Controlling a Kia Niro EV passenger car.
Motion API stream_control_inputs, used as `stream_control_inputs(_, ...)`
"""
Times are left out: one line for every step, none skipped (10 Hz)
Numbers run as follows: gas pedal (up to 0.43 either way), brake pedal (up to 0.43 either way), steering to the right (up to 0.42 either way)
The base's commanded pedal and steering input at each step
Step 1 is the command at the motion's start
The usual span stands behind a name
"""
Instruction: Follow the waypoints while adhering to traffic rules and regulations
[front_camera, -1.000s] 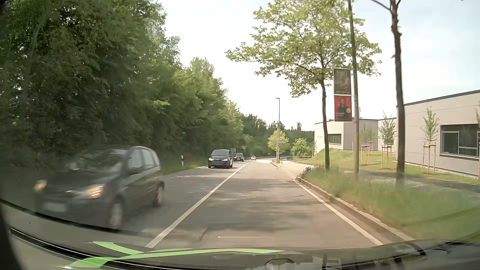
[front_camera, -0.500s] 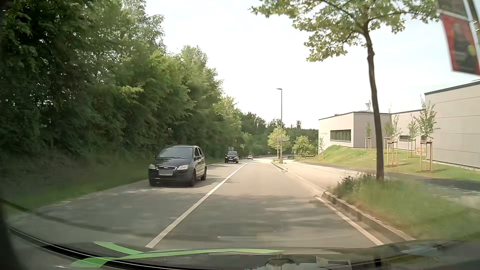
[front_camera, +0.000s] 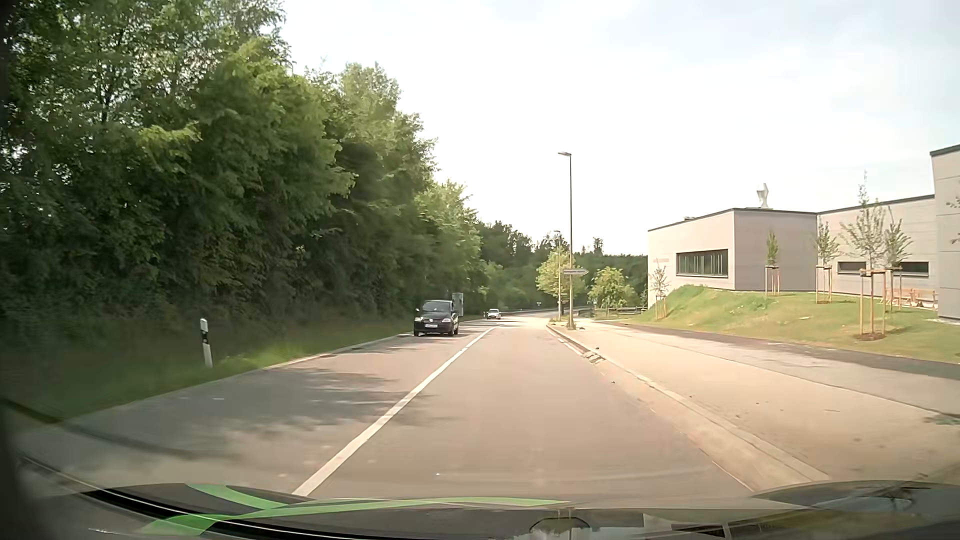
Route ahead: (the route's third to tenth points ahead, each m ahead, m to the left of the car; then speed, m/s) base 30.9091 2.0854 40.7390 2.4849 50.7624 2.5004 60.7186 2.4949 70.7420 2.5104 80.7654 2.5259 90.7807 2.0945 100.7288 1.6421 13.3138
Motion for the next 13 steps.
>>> stream_control_inputs(0.098,0.0,-0.005)
stream_control_inputs(0.087,0.0,-0.005)
stream_control_inputs(0.087,0.0,-0.004)
stream_control_inputs(0.087,0.0,-0.004)
stream_control_inputs(0.079,0.0,-0.004)
stream_control_inputs(0.079,0.0,-0.002)
stream_control_inputs(0.067,0.0,-0.001)
stream_control_inputs(0.059,0.0,0.0)
stream_control_inputs(0.039,0.0,0.0)
stream_control_inputs(0.028,0.0,0.0)
stream_control_inputs(0.02,0.0,0.0)
stream_control_inputs(0.02,0.0,0.0)
stream_control_inputs(0.02,0.0,0.0)
